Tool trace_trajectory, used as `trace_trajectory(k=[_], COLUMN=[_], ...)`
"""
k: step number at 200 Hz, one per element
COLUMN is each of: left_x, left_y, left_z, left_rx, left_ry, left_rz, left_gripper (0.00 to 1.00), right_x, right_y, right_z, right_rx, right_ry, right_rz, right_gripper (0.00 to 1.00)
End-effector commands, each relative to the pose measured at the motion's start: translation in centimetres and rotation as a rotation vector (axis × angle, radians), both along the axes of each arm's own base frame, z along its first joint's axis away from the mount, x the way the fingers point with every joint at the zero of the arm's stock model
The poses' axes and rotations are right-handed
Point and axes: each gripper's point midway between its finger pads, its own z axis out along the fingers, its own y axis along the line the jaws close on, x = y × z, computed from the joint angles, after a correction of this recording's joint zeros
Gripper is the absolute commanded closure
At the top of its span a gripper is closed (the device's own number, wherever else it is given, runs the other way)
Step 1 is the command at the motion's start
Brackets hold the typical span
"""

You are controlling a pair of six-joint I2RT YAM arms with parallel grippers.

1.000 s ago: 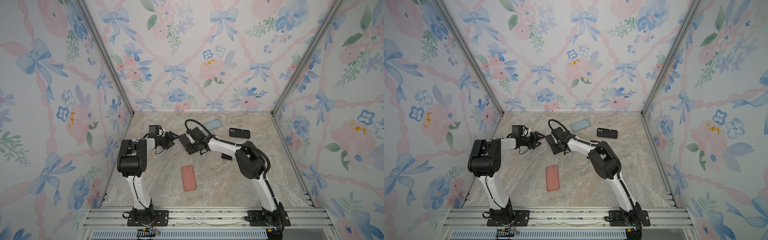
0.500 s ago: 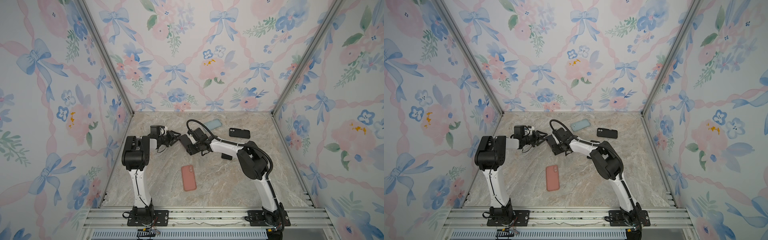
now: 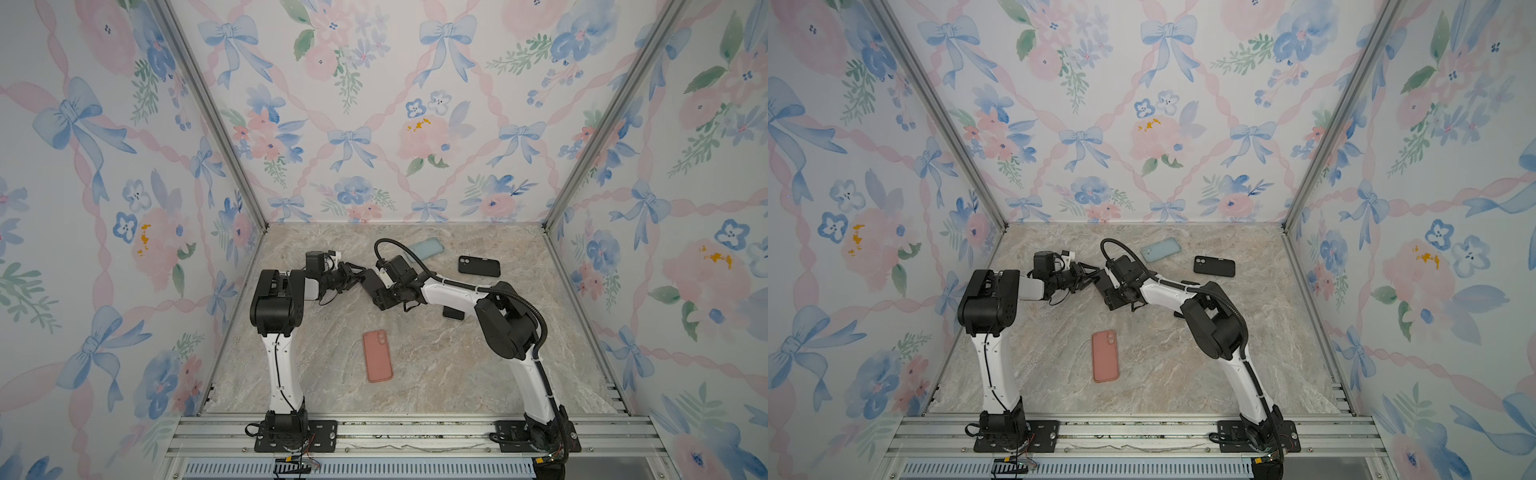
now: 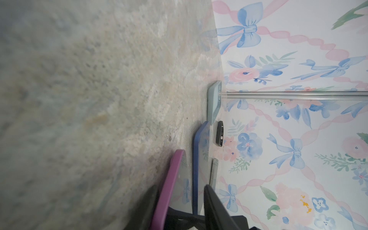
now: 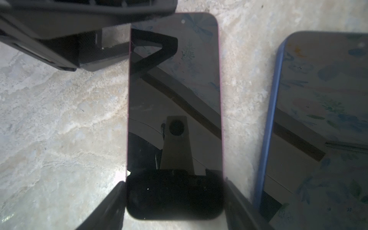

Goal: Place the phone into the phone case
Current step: 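Hold the pink-edged phone with the right gripper while the left gripper moves beside it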

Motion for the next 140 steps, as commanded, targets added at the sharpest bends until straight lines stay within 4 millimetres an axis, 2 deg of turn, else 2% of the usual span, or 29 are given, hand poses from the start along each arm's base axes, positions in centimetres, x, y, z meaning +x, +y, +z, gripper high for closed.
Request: trace_trajectory(k=[1,55,121,140], left_x=[-2.82,-2.72,-2.95,-3.11], left_y=[0.71,0.67,0.65,0.66], left_z=[-6.39,-6.76,-6.74,-6.80], left_rx=[0.056,0.065,0.063,0.064], left_ry=[0.191,0.183,0.188,0.190], left_rz=[0.044,0.041,0.045,0.045], left_gripper=[0.62,0.78,0.83,0.83], right_x=[-2.56,-2.40,-2.17,-2.04], right_y=[-2.17,-2.15,-2.15,-2.06], right_z=[-3.30,-3.29,-3.15,-2.76], right_rx=[-0.069,-0.065,-0.060,-0.056], right_ry=[0.142,0.139,0.135,0.125], right_rz=[-0.009,-0.009,-0.012,-0.006], right_gripper=[0.50,0.48,0.42,0.36])
